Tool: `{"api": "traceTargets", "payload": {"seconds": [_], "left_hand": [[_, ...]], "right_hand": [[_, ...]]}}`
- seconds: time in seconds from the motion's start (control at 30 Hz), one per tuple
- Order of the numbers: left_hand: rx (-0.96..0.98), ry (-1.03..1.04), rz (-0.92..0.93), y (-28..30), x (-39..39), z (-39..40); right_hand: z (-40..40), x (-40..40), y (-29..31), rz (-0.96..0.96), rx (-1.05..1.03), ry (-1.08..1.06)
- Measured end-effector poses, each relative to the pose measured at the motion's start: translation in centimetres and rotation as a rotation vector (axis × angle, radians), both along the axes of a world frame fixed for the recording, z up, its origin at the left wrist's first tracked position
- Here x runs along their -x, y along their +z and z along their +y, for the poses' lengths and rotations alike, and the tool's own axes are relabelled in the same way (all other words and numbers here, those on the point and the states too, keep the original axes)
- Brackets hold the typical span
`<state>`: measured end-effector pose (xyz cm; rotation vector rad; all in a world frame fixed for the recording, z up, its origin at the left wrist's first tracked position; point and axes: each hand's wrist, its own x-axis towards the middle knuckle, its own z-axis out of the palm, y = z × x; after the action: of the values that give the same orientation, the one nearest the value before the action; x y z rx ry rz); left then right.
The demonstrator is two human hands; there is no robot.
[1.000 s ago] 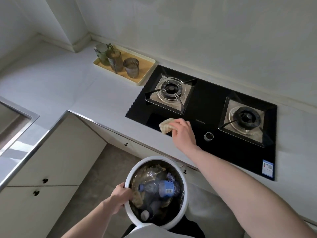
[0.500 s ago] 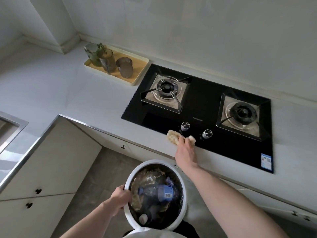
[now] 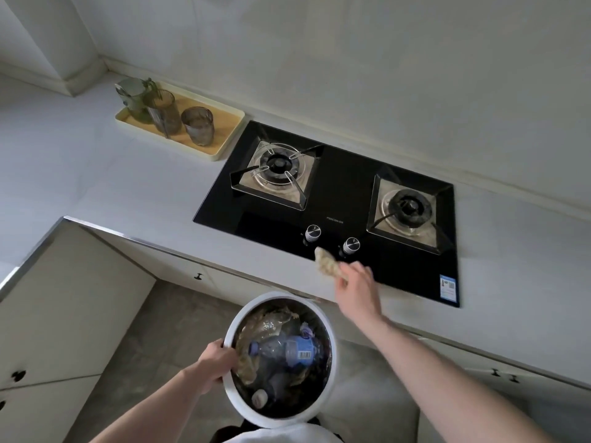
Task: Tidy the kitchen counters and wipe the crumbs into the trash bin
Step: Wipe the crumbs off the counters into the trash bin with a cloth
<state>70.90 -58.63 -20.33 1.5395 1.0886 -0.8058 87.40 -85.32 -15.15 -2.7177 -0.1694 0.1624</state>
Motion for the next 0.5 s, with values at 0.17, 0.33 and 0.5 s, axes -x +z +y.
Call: {"api": "traceTargets", "payload": {"seconds": [0.17, 0.33, 0.5], "left_hand": [[-0.012, 0.008, 0.001, -0.5, 0.1, -0.9], [-0.028, 0.043, 0.017, -0.9, 0.3, -1.9], [-0.04, 0.037, 0.02, -0.4, 0.0, -3.1]], "right_hand": [[-0.5, -5.9, -0.2, -0.015, 0.16, 0.025], [0.8, -6.1, -1.8, 0.014, 0.227, 0.024], [0.5, -4.6, -3.3, 0.076, 0.223, 0.116]]}}
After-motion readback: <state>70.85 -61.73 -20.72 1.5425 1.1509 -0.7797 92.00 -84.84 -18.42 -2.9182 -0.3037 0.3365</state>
